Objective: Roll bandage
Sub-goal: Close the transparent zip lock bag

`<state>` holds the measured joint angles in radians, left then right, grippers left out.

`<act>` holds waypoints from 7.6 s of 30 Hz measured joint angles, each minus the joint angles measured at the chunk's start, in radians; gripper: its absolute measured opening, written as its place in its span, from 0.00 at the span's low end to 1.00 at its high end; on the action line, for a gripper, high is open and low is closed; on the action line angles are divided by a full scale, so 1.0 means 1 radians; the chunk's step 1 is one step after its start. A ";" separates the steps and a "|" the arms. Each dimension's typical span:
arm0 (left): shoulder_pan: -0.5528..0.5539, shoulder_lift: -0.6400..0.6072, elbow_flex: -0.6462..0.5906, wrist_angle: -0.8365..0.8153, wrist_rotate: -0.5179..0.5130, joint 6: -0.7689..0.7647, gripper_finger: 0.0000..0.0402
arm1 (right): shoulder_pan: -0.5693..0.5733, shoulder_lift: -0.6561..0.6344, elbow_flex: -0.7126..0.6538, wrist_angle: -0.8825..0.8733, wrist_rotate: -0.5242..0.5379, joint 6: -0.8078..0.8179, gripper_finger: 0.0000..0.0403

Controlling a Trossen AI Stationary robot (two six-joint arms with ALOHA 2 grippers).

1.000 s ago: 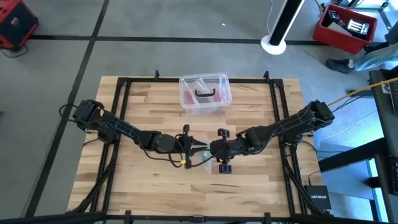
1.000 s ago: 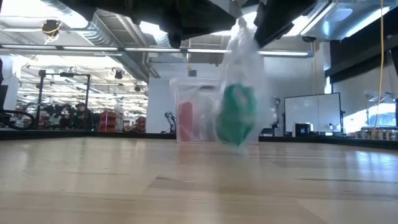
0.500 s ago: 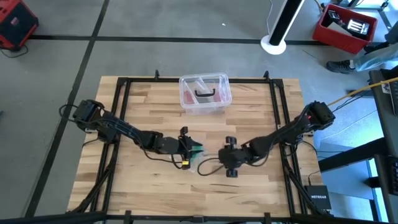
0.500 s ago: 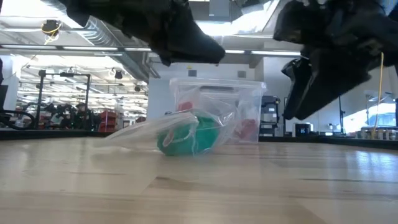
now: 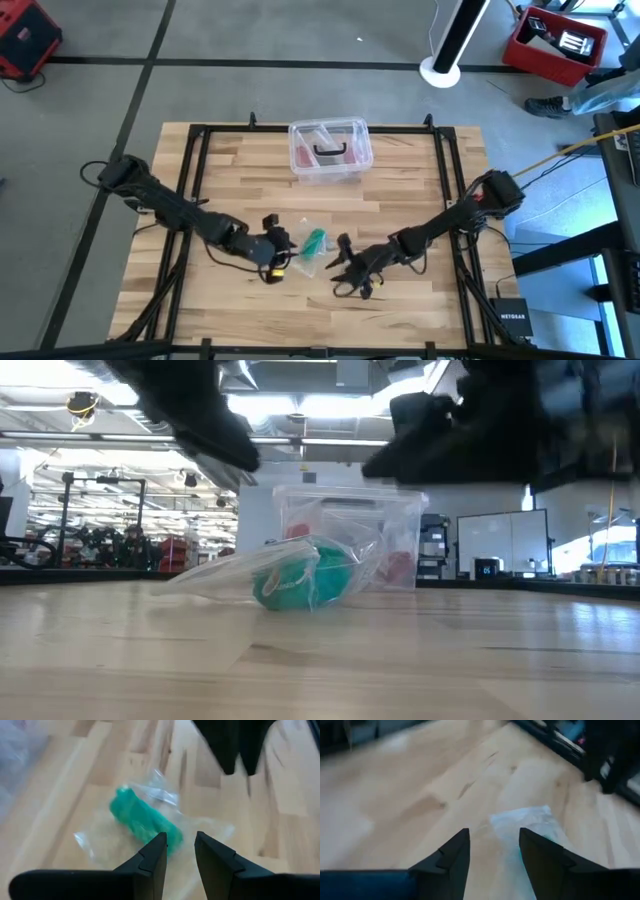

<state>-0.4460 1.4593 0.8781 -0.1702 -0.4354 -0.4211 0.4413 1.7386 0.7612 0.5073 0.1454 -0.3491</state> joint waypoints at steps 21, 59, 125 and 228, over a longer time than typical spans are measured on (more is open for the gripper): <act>-0.118 0.000 0.000 0.007 -0.101 -0.104 0.22 | 0.004 0.330 0.249 0.013 0.352 -0.272 0.21; 0.073 0.007 0.077 -0.029 -0.018 0.002 0.36 | 0.010 -0.526 0.243 -0.852 0.311 0.450 0.01; -0.008 0.038 -0.395 1.131 -0.100 0.332 0.48 | 0.010 -0.525 0.059 -0.404 0.334 0.371 0.00; -0.019 -0.120 -0.395 0.810 -0.170 0.324 0.00 | -0.278 0.057 0.505 -0.520 -0.139 0.263 0.10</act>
<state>-0.4648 1.3396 0.4835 0.6394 -0.6056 -0.0969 0.1634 1.7958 1.2659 -0.0126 0.0066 -0.0861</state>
